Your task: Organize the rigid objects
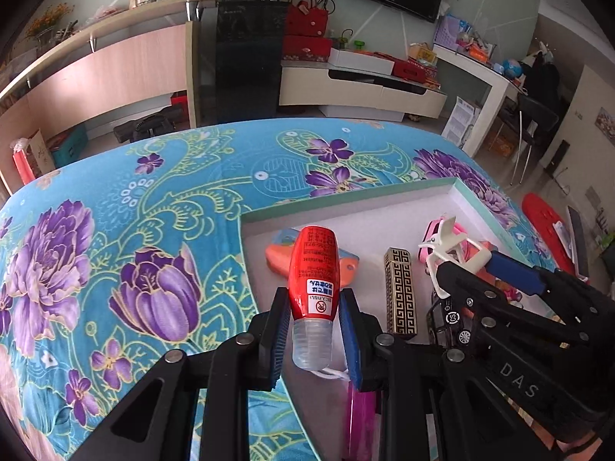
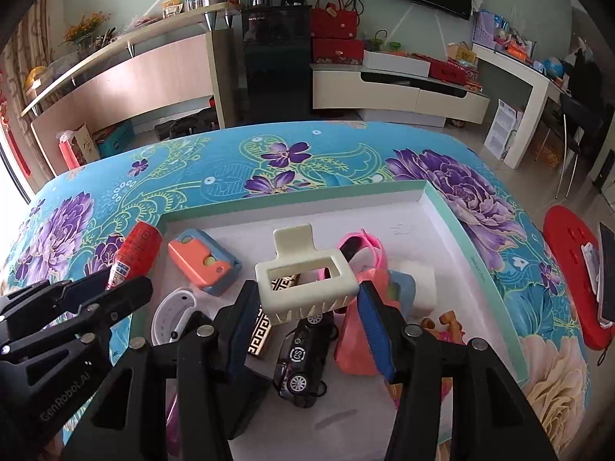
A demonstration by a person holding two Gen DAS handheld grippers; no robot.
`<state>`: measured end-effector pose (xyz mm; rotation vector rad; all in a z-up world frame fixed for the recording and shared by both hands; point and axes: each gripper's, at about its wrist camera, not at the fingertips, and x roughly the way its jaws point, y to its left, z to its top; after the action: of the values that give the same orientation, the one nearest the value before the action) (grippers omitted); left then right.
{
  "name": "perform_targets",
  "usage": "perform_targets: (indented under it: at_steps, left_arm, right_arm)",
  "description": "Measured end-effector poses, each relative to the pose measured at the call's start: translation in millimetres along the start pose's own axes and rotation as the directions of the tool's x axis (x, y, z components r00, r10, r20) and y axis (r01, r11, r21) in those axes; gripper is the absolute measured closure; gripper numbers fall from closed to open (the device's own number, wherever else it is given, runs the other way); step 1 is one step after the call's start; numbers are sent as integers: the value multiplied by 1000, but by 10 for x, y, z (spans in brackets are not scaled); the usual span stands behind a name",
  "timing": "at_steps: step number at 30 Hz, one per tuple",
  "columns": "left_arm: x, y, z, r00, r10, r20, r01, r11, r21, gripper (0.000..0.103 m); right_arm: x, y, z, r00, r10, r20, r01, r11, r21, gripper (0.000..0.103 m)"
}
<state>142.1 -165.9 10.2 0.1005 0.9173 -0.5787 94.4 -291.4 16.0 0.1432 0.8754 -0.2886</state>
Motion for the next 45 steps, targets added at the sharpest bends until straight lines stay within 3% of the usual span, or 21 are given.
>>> perform_targets:
  at_steps: [8,13,20,29,32,35,39,45]
  left_arm:
    - [135,-134,-16,1000,-4,-15,4,999,37,72]
    - [52,-105,-74,1000,12,-15,-12,999,32,46]
    - [-201,0,-220,998,55,5,-55,998,4,37]
    - [-552,289,-558,987,158,13,-156,984,-87,14]
    - [-624,372,-739,984,180,-2,-180,978,-106,4]
    - [-669,432,-905,976,218,-16,-218,970,-108,0]
    - [-769,504,-1047,968,249,-16,-249,959,-133,0]
    - [-938,590,-1203,959,284,-13,-282,947,-152,0]
  right_arm:
    - [26,-85,-16,1000,0,-9,-1,1000,-5,49]
    - [-33,-120,-47,1000,-9,-5,9,1000,-7,47]
    - [-203,-122,-168,1000,-17,-2,17,1000,-19,45]
    - [-358,90,-469,999,4,-33,-6,998,-58,44]
    - [-402,179,-572,999,13,-40,-16,997,-70,22]
    - [-441,262,-658,998,30,-52,-35,996,-85,21]
    - [-484,330,-782,997,35,-62,-40,995,-87,8]
    - [-562,386,-882,998,20,-67,-27,995,-97,7]
